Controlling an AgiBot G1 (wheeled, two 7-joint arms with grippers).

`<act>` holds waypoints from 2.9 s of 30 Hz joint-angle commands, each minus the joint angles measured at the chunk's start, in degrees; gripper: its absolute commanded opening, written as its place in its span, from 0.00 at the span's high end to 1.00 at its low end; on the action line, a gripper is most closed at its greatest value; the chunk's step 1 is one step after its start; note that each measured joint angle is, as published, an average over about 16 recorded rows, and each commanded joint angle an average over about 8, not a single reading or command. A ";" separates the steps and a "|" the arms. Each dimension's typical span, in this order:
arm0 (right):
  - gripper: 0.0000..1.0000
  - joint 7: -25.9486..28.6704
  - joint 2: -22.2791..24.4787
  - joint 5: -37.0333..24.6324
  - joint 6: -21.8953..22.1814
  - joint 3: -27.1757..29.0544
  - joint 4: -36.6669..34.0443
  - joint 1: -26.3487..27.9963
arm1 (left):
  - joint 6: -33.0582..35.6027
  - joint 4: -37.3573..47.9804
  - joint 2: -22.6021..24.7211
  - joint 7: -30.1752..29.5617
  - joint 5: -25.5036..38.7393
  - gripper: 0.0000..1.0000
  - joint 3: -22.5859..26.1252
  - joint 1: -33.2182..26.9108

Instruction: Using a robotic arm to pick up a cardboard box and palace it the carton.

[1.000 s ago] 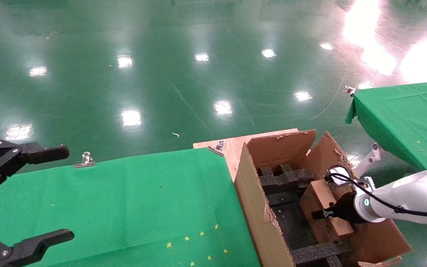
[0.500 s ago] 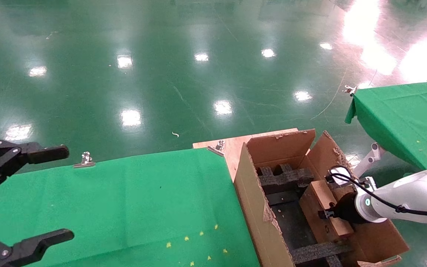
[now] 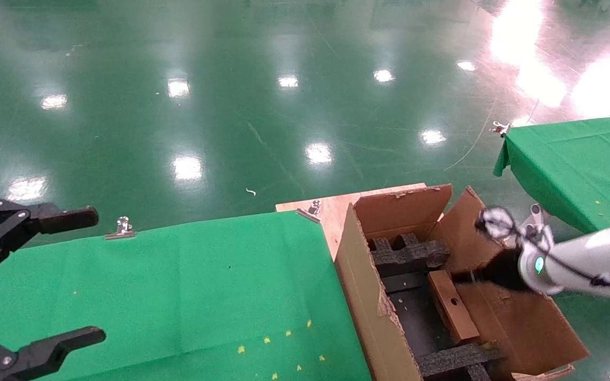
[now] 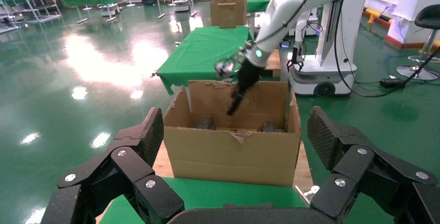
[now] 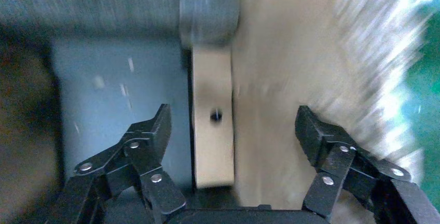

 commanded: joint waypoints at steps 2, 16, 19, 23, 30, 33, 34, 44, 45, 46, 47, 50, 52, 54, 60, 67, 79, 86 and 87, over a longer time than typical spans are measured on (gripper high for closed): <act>0.00 0.41 1.11 -0.40 0.09 1.15 2.04 2.22 | 0.00 0.00 0.00 0.00 -0.01 0.00 0.01 0.00; 0.00 -19.44 3.84 25.28 -7.22 10.35 11.06 13.97 | -0.02 0.00 -0.02 0.03 -0.04 0.00 0.05 -0.01; 0.00 -25.41 4.23 32.89 -11.39 12.25 10.96 15.32 | -0.03 0.00 -0.02 0.03 -0.04 0.00 0.06 -0.01; 0.00 -30.02 5.06 40.26 -15.86 14.15 10.69 16.49 | -0.04 0.01 -0.03 0.04 -0.06 0.00 0.06 -0.01; 0.00 -30.21 5.22 41.19 -16.53 14.42 10.49 16.58 | -0.06 0.02 -0.04 0.04 -0.07 0.00 0.07 0.00; 0.00 -30.21 5.01 40.50 -16.18 14.55 10.46 16.10 | -0.06 0.02 -0.03 0.04 -0.08 0.00 0.07 0.00; 0.00 -30.48 4.91 40.47 -16.23 14.82 10.45 15.81 | -0.06 0.02 -0.03 0.04 -0.08 0.00 0.07 -0.01; 0.00 -39.55 3.25 44.48 -20.41 23.23 10.00 9.36 | -0.05 0.05 -0.04 0.06 -0.10 0.00 0.10 -0.02; 0.00 -40.65 3.04 44.95 -20.91 24.24 9.94 8.58 | -0.05 0.05 -0.04 0.06 -0.10 0.00 0.11 -0.02; 0.00 -41.75 2.84 45.43 -21.42 25.26 9.89 7.79 | -0.05 0.06 -0.04 0.07 -0.10 0.00 0.11 -0.03; 0.00 -42.81 2.65 45.89 -21.90 26.24 9.84 7.04 | -0.06 0.06 -0.04 0.07 -0.10 0.00 0.11 -0.03; 0.00 -46.06 2.05 47.31 -23.39 29.25 9.68 4.72 | -0.06 0.06 -0.04 0.07 -0.11 0.00 0.12 -0.03; 0.00 -48.25 1.64 48.26 -24.39 31.27 9.57 3.16 | -0.06 0.06 -0.04 0.07 -0.11 0.00 0.13 -0.03; 0.00 -50.40 1.24 49.20 -25.38 33.27 9.46 1.62 | -0.06 0.06 -0.05 0.08 -0.12 0.00 0.13 -0.03; 0.00 -56.92 0.04 52.03 -28.36 39.29 9.14 -3.02 | -0.07 0.06 -0.05 0.09 -0.13 0.00 0.15 -0.04; 0.00 -64.53 -1.36 55.35 -31.84 46.33 8.76 -8.44 | -0.08 0.06 -0.06 0.10 -0.14 0.00 0.17 -0.04; 0.00 -77.55 -3.77 61.01 -37.79 58.36 8.12 -17.71 | -0.09 0.06 -0.07 0.11 -0.16 0.00 0.20 -0.05; 0.00 -85.16 -5.17 64.32 -41.27 65.40 7.74 -23.14 | -0.10 0.06 -0.08 0.12 -0.18 0.00 0.22 -0.05; 0.00 -86.25 -5.37 64.80 -41.78 66.42 7.69 -23.92 | -0.10 0.06 -0.08 0.12 -0.18 0.00 0.23 -0.05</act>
